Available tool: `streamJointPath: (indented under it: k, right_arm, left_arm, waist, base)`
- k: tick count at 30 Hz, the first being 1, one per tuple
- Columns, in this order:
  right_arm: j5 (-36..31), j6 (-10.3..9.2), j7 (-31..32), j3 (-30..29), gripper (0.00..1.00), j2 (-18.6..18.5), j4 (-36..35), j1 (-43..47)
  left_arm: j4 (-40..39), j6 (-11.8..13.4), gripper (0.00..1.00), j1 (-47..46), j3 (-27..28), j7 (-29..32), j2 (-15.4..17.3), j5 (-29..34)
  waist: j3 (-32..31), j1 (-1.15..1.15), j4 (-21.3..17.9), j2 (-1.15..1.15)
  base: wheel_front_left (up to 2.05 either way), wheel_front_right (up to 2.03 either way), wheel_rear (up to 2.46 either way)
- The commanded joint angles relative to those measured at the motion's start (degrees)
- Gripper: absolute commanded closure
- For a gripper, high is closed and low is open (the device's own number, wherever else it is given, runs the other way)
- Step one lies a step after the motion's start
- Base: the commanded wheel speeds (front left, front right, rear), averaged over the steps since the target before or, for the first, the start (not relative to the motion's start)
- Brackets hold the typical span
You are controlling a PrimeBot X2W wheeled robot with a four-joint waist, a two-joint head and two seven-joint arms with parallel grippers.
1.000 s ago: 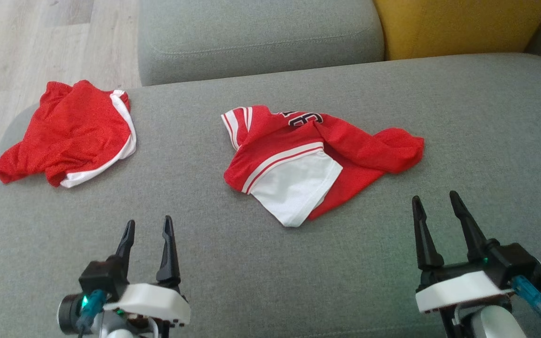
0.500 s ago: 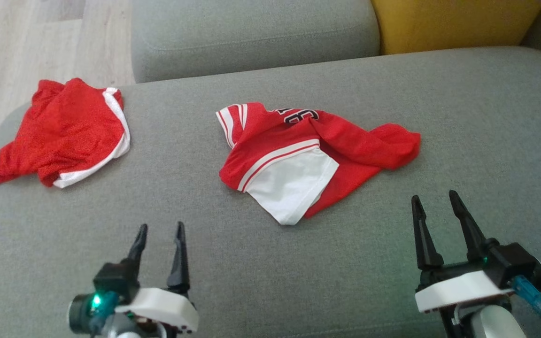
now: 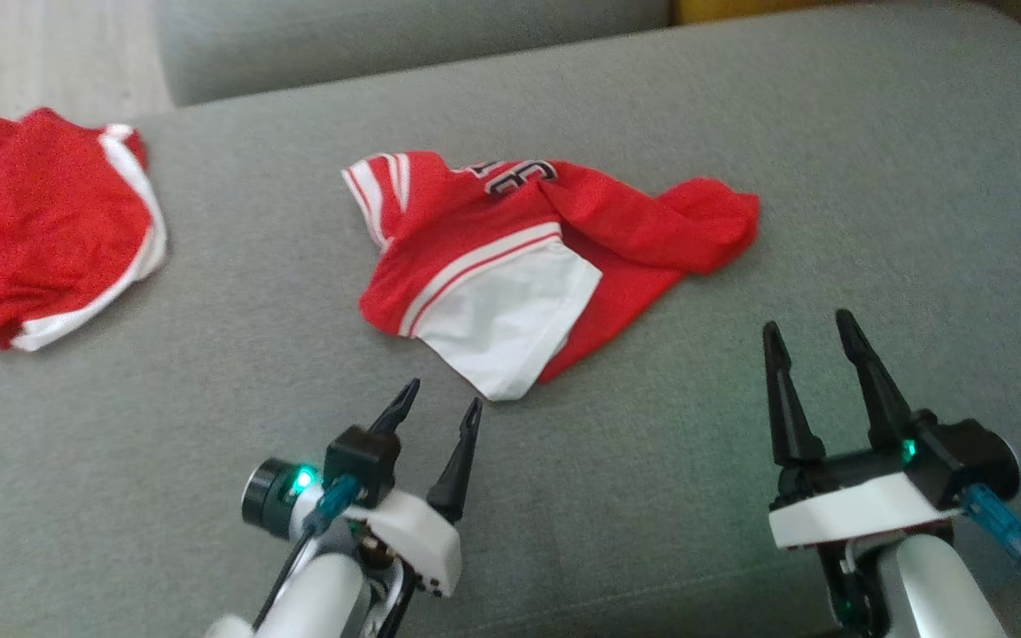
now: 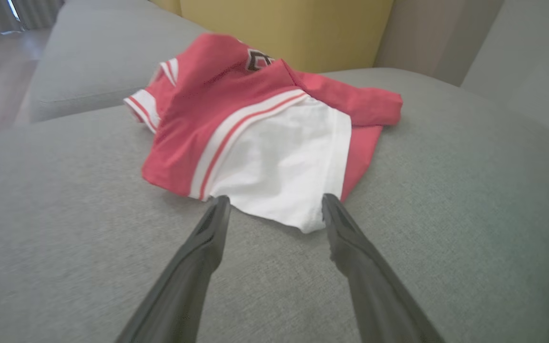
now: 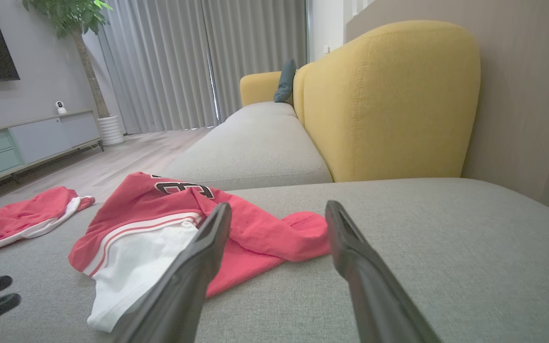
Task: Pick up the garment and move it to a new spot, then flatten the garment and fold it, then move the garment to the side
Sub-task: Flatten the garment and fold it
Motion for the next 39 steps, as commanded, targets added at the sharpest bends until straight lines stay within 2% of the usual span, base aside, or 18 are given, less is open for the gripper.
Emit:
streamJointPath:
  k: [1, 13, 14, 15, 16, 17, 27, 39]
  right_arm:
    - [0.70, 0.43, -0.36, 1.91, 0.00, -0.20, -2.37, -2.54]
    - [2.15, 0.43, -0.36, 3.55, 0.00, -0.20, -3.44, -4.36]
    - [2.22, 0.43, -0.36, 3.46, 0.00, -0.20, -3.48, -4.38]
    - [2.27, 0.43, -0.36, 3.37, 0.00, -0.20, -3.53, -4.39]
    - [2.31, 0.43, -0.36, 3.25, 0.00, -0.20, -3.56, -4.40]
    - [2.31, 0.43, -0.36, 3.11, 0.00, -0.20, -3.57, -4.38]
    - [1.97, 0.43, -0.36, 1.78, 0.00, -0.20, -3.51, -3.73]
    - [1.07, 0.43, -0.36, 0.60, 0.00, -0.20, -2.64, -2.89]
  left_arm:
    - [0.47, -0.05, 0.00, -3.93, 0.72, 0.12, -0.11, 0.50]
    - [12.21, 0.81, 0.00, -12.38, -3.48, 2.13, -0.11, -0.62]
    - [12.93, 0.97, 0.20, -12.75, -3.63, 2.14, -0.11, -0.87]
    - [13.57, 1.09, 0.64, -13.07, -3.76, 2.10, -0.11, -1.12]
    - [14.12, 1.16, 0.97, -13.34, -3.84, 1.97, -0.11, -1.36]
    - [14.57, 1.28, 1.00, -13.58, -3.84, 1.79, -0.11, -1.60]
    - [13.29, 2.51, 1.00, -13.57, -2.88, -0.31, 0.92, -2.74]
    - [2.40, 9.08, 1.00, -6.96, 6.92, -0.83, 9.68, -5.91]
  waist:
    - [2.55, 0.00, -2.29, 0.00]
    - [6.51, 0.00, -6.37, 0.00]
    - [6.57, 0.00, -6.50, 0.00]
    - [6.61, 0.00, -6.60, 0.00]
    - [6.61, 0.00, -6.65, 0.00]
    - [6.57, 0.00, -6.63, 0.00]
    - [4.62, 0.00, -3.18, 0.00]
    - [2.13, 0.00, 2.68, 0.00]
  base:
    - [0.00, 0.00, 0.00]
    - [0.00, 0.00, 0.00]
    - [0.00, 0.00, 0.00]
    - [0.00, 0.00, 0.00]
    - [0.00, 0.00, 0.00]
    - [0.00, 0.00, 0.00]
    - [0.00, 0.00, 0.00]
    - [0.00, 0.00, 0.00]
